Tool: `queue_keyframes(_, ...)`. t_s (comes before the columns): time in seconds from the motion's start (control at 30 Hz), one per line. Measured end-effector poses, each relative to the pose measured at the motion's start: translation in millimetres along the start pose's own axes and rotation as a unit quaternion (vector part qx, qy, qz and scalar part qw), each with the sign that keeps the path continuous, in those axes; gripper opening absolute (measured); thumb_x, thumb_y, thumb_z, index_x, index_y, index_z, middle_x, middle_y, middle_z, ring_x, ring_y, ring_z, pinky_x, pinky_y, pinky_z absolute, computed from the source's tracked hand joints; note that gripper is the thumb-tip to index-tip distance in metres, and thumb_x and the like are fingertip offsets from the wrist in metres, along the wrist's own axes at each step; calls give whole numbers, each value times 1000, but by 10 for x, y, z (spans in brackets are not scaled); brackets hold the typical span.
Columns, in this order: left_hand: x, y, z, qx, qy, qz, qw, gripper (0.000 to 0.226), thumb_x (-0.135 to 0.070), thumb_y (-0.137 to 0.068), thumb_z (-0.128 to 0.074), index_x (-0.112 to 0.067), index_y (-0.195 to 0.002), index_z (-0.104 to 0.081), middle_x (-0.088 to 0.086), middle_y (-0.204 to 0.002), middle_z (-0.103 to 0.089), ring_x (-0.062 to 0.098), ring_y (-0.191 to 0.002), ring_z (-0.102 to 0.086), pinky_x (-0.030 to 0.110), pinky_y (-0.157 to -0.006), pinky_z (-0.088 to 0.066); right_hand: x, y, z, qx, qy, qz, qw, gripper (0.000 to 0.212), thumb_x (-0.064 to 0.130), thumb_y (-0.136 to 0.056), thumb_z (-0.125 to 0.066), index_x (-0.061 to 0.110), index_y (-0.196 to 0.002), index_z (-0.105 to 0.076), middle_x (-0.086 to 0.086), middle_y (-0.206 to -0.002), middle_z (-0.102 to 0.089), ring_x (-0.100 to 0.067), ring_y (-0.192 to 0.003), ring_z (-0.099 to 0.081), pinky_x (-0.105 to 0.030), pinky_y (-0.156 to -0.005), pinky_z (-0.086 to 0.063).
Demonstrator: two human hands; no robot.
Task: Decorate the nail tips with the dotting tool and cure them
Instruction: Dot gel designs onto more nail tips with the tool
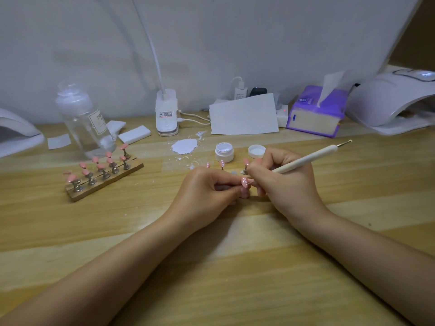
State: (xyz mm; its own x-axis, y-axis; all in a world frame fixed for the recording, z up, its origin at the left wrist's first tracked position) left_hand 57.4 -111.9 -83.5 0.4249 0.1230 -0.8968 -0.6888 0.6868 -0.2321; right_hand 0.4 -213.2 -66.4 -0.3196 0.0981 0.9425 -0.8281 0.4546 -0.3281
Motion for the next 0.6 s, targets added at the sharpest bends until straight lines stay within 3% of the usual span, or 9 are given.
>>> queue_keyframes(0.13, 15, -2, -6, 3, 10, 3, 1000, 24, -3, -79, -68, -27, -79, -72, -3, -73, -72, -1, -68, -60, 14, -64, -52, -6, 1, -2, 2, 1, -8, 1000, 41, -14, -79, -51, 9, -50, -34, 8, -29, -42, 1, -29, -41, -9, -39, -38)
queue_keyframes(0.4, 24, -7, -11, 7, 9, 6, 1000, 25, -3, -80, -67, -27, -81, -73, -2, -75, -73, -4, -69, -60, 13, -65, -51, -2, -6, -12, 1, 1, -4, 1000, 40, -14, -79, -51, 9, -50, -34, 8, -30, -42, -1, -30, -43, -10, -42, -42)
queue_keyframes(0.6, 4, 0, -11, 10, 11, 3, 1000, 27, -3, -79, -67, -29, -77, -71, -13, -64, -69, -9, -61, -56, 10, -60, -47, 4, 3, -5, 4, 11, 5, 1000, 42, -12, -80, -54, 9, -49, -34, 9, -30, -44, 2, -31, -44, -8, -38, -36)
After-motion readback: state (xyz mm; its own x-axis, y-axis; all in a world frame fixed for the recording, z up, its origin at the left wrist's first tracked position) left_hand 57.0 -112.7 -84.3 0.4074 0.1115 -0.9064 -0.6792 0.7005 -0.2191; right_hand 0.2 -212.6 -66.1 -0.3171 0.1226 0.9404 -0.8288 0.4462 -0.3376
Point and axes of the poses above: each hand's wrist, its own y-axis away from the middle knuckle, its own z-axis out of the back of the hand, x = y × z, the point moved 6 cm from there along -y, towards the middle knuckle
